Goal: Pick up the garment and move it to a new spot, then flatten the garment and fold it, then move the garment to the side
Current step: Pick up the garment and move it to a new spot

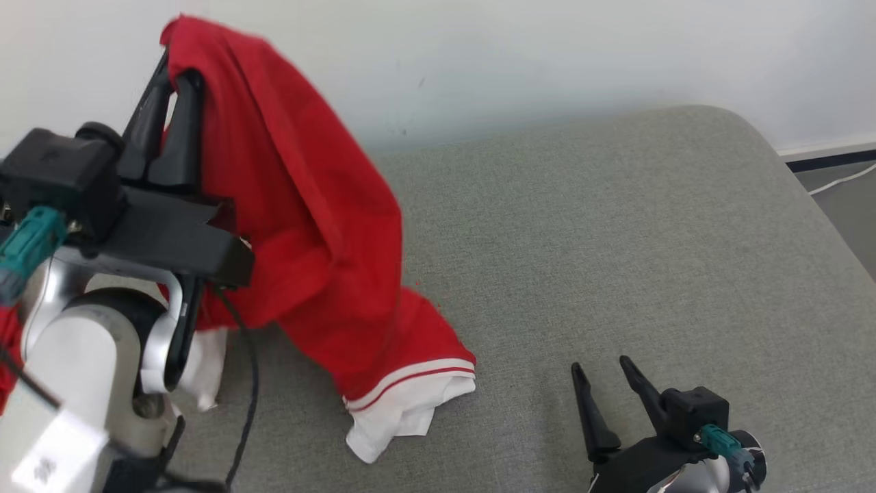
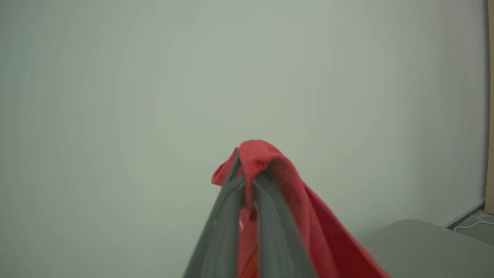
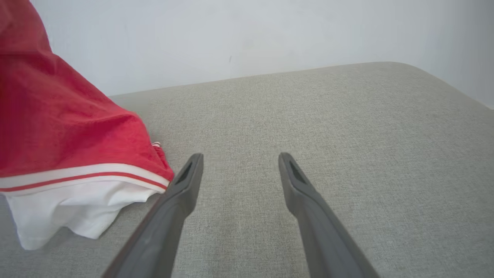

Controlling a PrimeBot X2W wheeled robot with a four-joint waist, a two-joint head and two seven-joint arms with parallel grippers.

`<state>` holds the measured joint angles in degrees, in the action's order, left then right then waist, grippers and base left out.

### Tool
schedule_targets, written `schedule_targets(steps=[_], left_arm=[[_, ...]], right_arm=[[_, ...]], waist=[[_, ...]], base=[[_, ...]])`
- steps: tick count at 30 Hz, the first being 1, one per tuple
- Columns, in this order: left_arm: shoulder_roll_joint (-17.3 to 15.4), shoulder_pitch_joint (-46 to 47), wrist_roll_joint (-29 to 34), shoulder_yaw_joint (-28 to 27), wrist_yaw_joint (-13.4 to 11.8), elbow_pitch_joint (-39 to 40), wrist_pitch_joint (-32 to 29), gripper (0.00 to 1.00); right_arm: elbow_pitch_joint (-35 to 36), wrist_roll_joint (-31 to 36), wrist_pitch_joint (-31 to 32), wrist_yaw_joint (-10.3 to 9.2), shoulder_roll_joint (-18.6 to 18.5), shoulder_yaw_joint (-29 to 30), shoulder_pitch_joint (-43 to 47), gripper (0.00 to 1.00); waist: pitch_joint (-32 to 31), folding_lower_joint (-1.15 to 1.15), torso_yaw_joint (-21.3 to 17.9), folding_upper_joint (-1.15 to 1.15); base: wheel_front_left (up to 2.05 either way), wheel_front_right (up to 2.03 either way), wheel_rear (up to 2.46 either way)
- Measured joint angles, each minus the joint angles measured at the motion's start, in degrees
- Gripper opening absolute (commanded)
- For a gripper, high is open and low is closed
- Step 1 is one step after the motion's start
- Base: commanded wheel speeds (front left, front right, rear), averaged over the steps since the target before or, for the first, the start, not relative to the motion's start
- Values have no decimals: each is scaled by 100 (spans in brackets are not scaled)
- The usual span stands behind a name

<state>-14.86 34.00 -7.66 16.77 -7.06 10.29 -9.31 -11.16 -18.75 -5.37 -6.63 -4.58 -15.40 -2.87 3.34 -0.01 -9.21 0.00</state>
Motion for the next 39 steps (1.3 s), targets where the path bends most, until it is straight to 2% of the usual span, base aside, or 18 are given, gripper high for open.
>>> schedule_targets(steps=[3, 6, 7, 8, 11, 18, 23, 27, 29, 31, 35, 39], left_arm=[[-76, -11, 2, -162, 0, -509, -318, 0], [-370, -41, -3, -404, 0, -1539, -488, 0], [-475, -46, 1, -517, 0, -1894, -515, 24], [-609, -51, 34, -608, 0, -2258, -576, 99], [-813, -248, 31, -759, -7, -2829, -740, 100], [-499, 63, -18, -720, -5, -3427, -646, 100], [-330, 151, -32, -669, -5, -3572, -572, 100], [-327, 138, -90, -677, 9, -3578, -405, 100], [-260, 102, -192, -735, 2, -3403, -200, 100], [-38, -40, -366, -754, 12, -3067, 90, 100], [269, -467, -620, -721, 231, -2498, 645, 100], [535, -1034, -847, -712, 253, -1948, 1183, 100]], right_arm=[[31, 1, 34, 0, 8, -126, -13, 100], [56, 3, 64, 10, 22, -255, -118, 100], [64, 5, 86, 19, 31, -304, -191, 100], [68, 11, 89, 45, 42, -347, -266, 100], [85, 12, 110, 67, 60, -398, -406, 100], [69, 12, 82, 55, 40, -153, -419, 100], [32, 12, 76, 52, 26, -126, -471, 100], [0, 12, 74, 52, 30, -125, -472, 100], [-22, 10, 32, 51, 30, -104, -470, 100], [-20, -32, -29, 51, 36, -36, -466, 100], [7, -123, -177, 51, 25, 138, -460, 100], [67, -212, -342, 52, -24, 298, -443, 100]], waist=[[44, 0, -17, 0], [131, 0, -71, 0], [167, 1, -97, 0], [202, 1, -127, 1], [309, 0, -239, 0], [636, 1, -369, 1], [659, 1, -215, 1], [635, 1, -93, 1], [609, 1, -13, 1], [576, 1, 65, 1], [484, 1, 221, 0], [370, 1, 371, 0]], base=[[0, 0, 0], [0, 0, 0], [0, 0, 0], [0, 0, 0], [0, 0, 0], [0, 0, 0], [0, 0, 0], [0, 0, 0], [0, 0, 0], [0, 0, 0], [0, 0, 0], [0, 0, 0]])
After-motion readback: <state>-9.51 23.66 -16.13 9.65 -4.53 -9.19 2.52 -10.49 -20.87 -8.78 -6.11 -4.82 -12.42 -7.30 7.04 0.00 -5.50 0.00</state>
